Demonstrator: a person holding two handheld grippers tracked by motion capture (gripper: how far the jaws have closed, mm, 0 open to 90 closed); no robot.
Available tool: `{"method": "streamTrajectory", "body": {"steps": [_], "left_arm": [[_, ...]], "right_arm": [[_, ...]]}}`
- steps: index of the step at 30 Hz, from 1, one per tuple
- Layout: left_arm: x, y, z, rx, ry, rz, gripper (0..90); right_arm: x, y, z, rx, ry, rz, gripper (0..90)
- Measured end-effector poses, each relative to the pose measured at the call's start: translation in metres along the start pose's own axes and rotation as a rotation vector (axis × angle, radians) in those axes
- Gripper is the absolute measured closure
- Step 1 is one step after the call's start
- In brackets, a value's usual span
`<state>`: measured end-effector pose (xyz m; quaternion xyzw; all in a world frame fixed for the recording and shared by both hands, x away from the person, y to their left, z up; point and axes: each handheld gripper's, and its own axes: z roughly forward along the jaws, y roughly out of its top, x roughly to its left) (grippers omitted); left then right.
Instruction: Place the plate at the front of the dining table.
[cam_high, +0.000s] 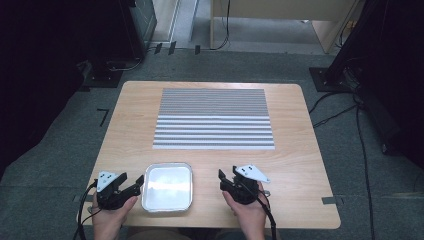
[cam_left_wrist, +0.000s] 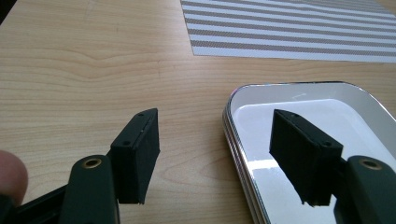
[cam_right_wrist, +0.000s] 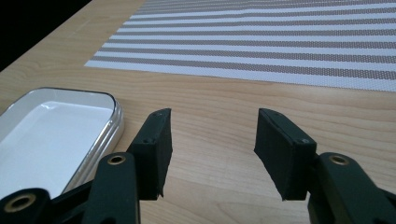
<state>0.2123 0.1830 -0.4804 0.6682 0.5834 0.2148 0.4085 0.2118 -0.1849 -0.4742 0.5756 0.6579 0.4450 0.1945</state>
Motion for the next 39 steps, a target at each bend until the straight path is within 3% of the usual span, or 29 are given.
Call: {"method": "streamTrajectory", "body": {"steps": [8,19,23,26,30,39], "left_arm": [[0.001,0.0,0.0,0.011,-0.004,-0.005,35.0],[-0.002,0.0,0.001,0.016,-0.056,0.001,39.9],[-0.004,0.0,0.001,0.015,-0.073,0.006,44.6],[-0.005,-0.001,0.001,0.018,-0.078,0.016,47.1],[-0.005,-0.002,0.001,0.031,-0.079,0.027,50.6],[-0.007,-0.003,0.002,0.062,-0.074,0.036,54.0]], "right_arm": [[0.013,0.003,0.007,0.006,0.027,0.025,52.1],[0.029,-0.002,0.019,0.062,0.128,0.035,62.8],[0.038,-0.003,0.025,0.076,0.119,0.045,65.7],[0.042,-0.004,0.026,0.068,0.133,0.062,68.7],[0.052,-0.008,0.03,0.029,0.2,0.108,75.5],[0.065,-0.014,0.038,0.058,0.203,0.113,78.9]]}}
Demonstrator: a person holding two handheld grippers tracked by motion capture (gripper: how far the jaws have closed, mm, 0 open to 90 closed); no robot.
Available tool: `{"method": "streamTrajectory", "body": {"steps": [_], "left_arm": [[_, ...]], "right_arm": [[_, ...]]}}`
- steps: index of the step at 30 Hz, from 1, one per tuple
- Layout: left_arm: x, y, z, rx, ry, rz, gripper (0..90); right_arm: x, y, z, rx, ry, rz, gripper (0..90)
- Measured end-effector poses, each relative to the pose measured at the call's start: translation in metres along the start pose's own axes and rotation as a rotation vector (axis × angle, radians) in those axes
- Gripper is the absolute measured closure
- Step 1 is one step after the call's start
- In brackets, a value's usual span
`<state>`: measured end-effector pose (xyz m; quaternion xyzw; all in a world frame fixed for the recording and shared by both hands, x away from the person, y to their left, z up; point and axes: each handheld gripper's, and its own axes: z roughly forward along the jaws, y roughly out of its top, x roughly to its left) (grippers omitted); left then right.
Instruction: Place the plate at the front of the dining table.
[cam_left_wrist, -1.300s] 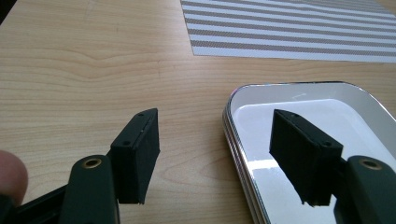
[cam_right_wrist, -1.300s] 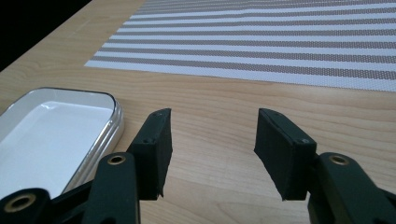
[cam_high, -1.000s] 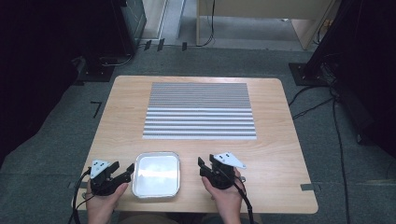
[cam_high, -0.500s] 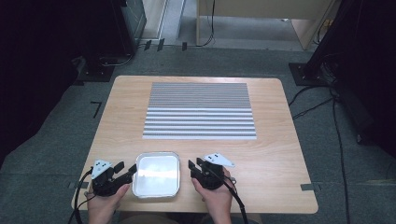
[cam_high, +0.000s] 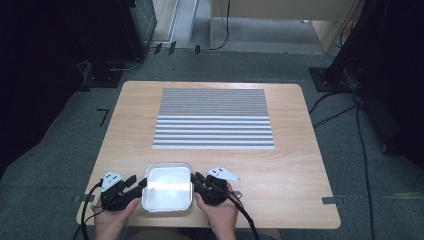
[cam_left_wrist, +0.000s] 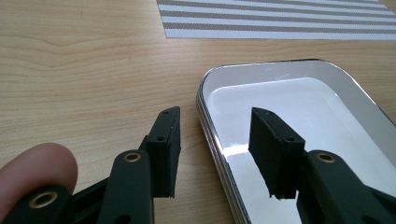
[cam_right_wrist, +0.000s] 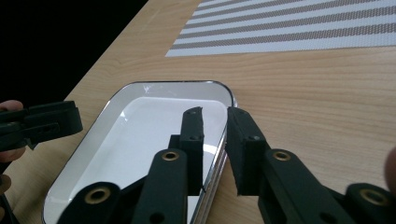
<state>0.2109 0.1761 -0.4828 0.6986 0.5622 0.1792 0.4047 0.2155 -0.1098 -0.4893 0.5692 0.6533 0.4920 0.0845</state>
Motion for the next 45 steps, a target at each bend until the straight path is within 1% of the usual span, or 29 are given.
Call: {"method": "streamTrajectory", "body": {"steps": [5,6,7,9,10,13,14,15,17,19,22,23,27,29,30,32,33,37,38,40,41,42,44,45], "left_arm": [[0.0,-0.001,0.0,0.005,0.002,0.006,55.5],[-0.001,-0.001,0.0,0.021,0.002,0.003,55.9],[-0.001,-0.001,0.0,0.021,0.002,0.003,56.1],[-0.001,-0.001,0.0,0.023,-0.005,-0.002,56.6],[-0.001,-0.001,0.0,0.026,-0.004,0.0,56.8],[-0.002,-0.001,0.001,0.027,-0.002,0.002,57.5],[-0.002,-0.001,0.001,0.028,0.003,0.004,57.5],[-0.002,-0.002,0.001,0.028,0.002,0.004,57.6],[-0.002,-0.002,0.001,0.029,0.0,0.004,57.5],[-0.002,-0.002,0.001,0.029,-0.002,0.006,57.3],[-0.002,-0.003,0.001,0.033,-0.004,0.009,57.2],[-0.003,-0.003,0.001,0.034,-0.005,0.009,57.1],[-0.004,-0.003,0.002,0.036,-0.005,0.012,56.8],[-0.004,-0.003,0.002,0.038,-0.005,0.013,56.7],[-0.004,-0.003,0.002,0.038,-0.006,0.013,56.5],[-0.005,-0.004,0.002,0.039,-0.005,0.014,56.4],[-0.005,-0.004,0.003,0.039,-0.005,0.013,56.3],[-0.006,-0.004,0.004,0.042,-0.007,0.014,55.8],[-0.007,-0.005,0.005,0.042,-0.008,0.015,55.4],[-0.008,-0.005,0.005,0.044,-0.007,0.016,55.3],[-0.009,-0.005,0.006,0.045,-0.007,0.016,55.3],[-0.009,-0.006,0.006,0.048,-0.006,0.018,55.2],[-0.01,-0.006,0.007,0.048,-0.003,0.019,55.1],[-0.01,-0.006,0.007,0.048,-0.003,0.019,54.9]], "right_arm": [[0.002,-0.002,0.004,0.016,-0.022,0.006,81.5],[0.002,-0.002,0.005,0.021,-0.037,0.011,81.3],[0.002,-0.003,0.006,0.023,-0.045,0.011,80.9],[0.002,-0.003,0.007,0.024,-0.043,0.017,80.7],[0.003,-0.004,0.008,0.035,-0.038,0.035,80.9],[0.005,-0.006,0.01,0.033,-0.042,0.032,81.7],[0.006,-0.007,0.012,0.034,-0.068,0.025,82.4],[0.006,-0.008,0.013,0.033,-0.083,0.024,82.3],[0.006,-0.009,0.014,0.032,-0.1,0.036,83.2],[0.006,-0.009,0.015,0.034,-0.104,0.039,83.8],[0.008,-0.011,0.016,0.028,-0.101,0.032,88.1],[0.009,-0.011,0.016,0.026,-0.108,0.031,88.6],[0.011,-0.013,0.017,0.016,-0.13,0.038,87.8],[0.012,-0.013,0.018,0.016,-0.134,0.043,86.8],[0.013,-0.013,0.019,0.015,-0.144,0.055,87.1],[0.013,-0.014,0.019,0.012,-0.148,0.056,87.8],[0.015,-0.014,0.019,0.009,-0.157,0.06,88.3],[0.018,-0.015,0.02,0.002,-0.181,0.051,88.7],[0.02,-0.015,0.02,0.0,-0.196,0.061,89.4],[0.021,-0.015,0.02,-0.011,-0.209,0.075,90.0],[0.021,-0.015,0.02,-0.011,-0.209,0.075,90.0],[0.022,-0.015,0.02,-0.022,-0.218,0.093,90.0],[0.023,-0.015,0.019,-0.038,-0.222,0.104,90.0],[0.024,-0.014,0.019,-0.05,-0.223,0.099,90.0]]}}
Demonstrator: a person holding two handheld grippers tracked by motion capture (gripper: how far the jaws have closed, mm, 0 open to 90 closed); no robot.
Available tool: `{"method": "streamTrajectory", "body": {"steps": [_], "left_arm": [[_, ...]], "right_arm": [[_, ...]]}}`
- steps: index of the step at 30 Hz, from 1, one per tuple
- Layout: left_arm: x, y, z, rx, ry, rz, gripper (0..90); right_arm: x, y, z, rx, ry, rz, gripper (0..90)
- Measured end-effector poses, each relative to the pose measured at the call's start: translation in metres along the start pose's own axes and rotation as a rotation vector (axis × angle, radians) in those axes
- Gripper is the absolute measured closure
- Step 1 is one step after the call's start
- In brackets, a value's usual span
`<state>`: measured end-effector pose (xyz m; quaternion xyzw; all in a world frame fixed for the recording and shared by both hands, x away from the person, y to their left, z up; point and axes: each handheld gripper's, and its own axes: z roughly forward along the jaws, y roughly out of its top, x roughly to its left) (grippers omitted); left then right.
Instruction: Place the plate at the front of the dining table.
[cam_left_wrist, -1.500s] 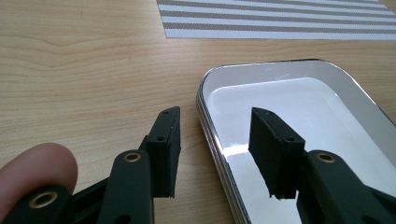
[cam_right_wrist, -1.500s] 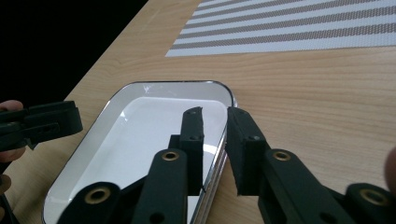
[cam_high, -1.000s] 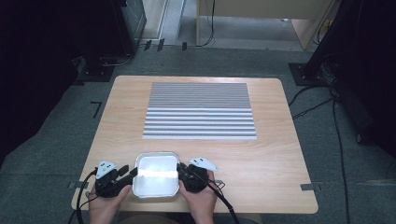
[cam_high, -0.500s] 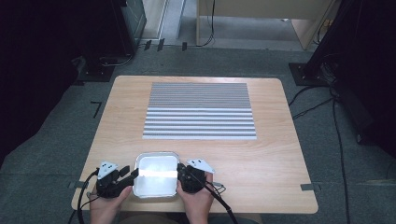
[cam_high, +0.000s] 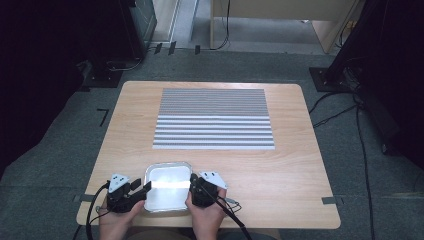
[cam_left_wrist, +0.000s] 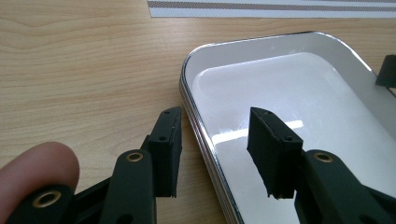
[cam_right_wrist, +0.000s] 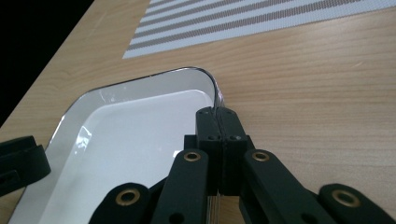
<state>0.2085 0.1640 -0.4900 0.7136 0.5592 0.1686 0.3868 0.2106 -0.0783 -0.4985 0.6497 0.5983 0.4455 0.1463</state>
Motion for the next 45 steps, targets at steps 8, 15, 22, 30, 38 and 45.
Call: {"method": "streamTrajectory", "body": {"steps": [8,15,22,30,38,45], "left_arm": [[-0.005,0.001,-0.003,-0.001,0.008,-0.004,57.2],[-0.018,-0.002,0.0,0.011,0.021,0.034,64.5],[-0.019,-0.003,0.003,0.024,-0.001,0.03,66.4],[-0.021,-0.005,0.012,0.062,-0.03,0.004,66.5],[-0.014,-0.005,0.015,0.072,-0.085,-0.061,69.3],[-0.008,-0.001,0.02,0.059,-0.096,-0.106,79.4]], "right_arm": [[0.001,0.004,-0.008,-0.061,-0.015,0.015,90.0],[-0.002,0.001,-0.009,-0.071,-0.026,0.011,90.0],[-0.006,0.0,-0.012,-0.096,-0.039,0.016,90.0],[-0.007,-0.002,-0.016,-0.106,-0.051,-0.001,90.0],[-0.011,-0.004,-0.017,-0.107,-0.038,0.001,90.0],[-0.013,-0.003,-0.017,-0.099,-0.025,-0.021,89.9]]}}
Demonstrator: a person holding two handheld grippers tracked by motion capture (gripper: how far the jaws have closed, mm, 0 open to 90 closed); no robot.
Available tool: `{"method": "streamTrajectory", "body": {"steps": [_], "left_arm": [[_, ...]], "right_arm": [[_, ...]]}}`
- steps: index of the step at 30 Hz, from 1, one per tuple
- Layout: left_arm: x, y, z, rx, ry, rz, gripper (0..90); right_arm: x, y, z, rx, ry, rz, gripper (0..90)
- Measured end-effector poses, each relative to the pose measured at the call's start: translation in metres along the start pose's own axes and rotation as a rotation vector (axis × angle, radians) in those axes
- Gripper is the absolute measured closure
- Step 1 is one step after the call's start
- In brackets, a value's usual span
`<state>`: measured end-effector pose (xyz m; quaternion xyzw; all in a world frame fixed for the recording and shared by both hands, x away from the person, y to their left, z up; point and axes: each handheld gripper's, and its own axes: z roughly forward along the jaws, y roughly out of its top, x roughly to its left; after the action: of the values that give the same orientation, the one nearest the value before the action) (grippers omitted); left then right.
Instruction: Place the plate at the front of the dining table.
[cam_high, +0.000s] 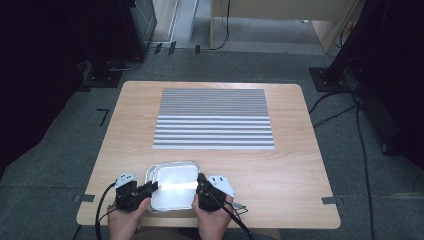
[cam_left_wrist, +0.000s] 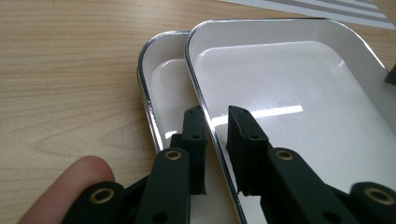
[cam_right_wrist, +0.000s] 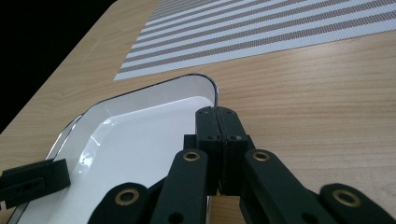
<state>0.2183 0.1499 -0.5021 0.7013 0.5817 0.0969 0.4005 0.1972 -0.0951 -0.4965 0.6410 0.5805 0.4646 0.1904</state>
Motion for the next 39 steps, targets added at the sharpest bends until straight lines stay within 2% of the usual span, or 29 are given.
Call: {"method": "streamTrajectory", "body": {"steps": [2,5,6,7,10,13,21,23,28,34,39], "left_arm": [[0.0,-0.001,0.001,-0.012,0.014,-0.014,82.0],[-0.002,-0.002,0.001,-0.029,0.033,-0.025,83.2],[-0.002,-0.002,0.0,-0.042,0.037,-0.044,84.4],[-0.002,-0.002,0.0,-0.042,0.037,-0.044,85.0],[-0.001,-0.003,-0.002,-0.075,0.032,-0.083,86.5],[0.0,-0.003,-0.004,-0.092,0.038,-0.096,87.4],[0.0,-0.004,-0.004,-0.096,0.042,-0.1,87.3],[-0.001,-0.004,-0.004,-0.098,0.045,-0.096,87.2],[-0.001,-0.004,-0.005,-0.101,0.046,-0.095,87.0],[0.0,-0.004,-0.005,-0.103,0.045,-0.097,86.7],[-0.001,-0.005,-0.007,-0.115,0.05,-0.096,86.9]], "right_arm": [[0.002,-0.002,-0.001,-0.012,-0.009,-0.035,89.6],[0.003,-0.002,-0.002,-0.01,-0.008,-0.049,89.2],[0.004,-0.003,-0.003,-0.008,-0.012,-0.057,88.6],[0.004,-0.003,-0.003,-0.008,-0.012,-0.057,88.6],[0.006,-0.004,-0.006,-0.007,-0.004,-0.061,84.8],[0.008,-0.005,-0.009,-0.007,-0.011,-0.071,83.9],[0.009,-0.009,-0.008,0.021,-0.009,-0.066,83.1],[0.009,-0.009,-0.007,0.042,-0.013,-0.046,83.0],[0.01,-0.01,-0.003,0.062,-0.025,-0.039,83.9],[0.013,-0.009,-0.001,0.072,-0.039,-0.032,85.6],[0.015,-0.006,-0.002,0.054,-0.038,-0.017,87.4]]}}
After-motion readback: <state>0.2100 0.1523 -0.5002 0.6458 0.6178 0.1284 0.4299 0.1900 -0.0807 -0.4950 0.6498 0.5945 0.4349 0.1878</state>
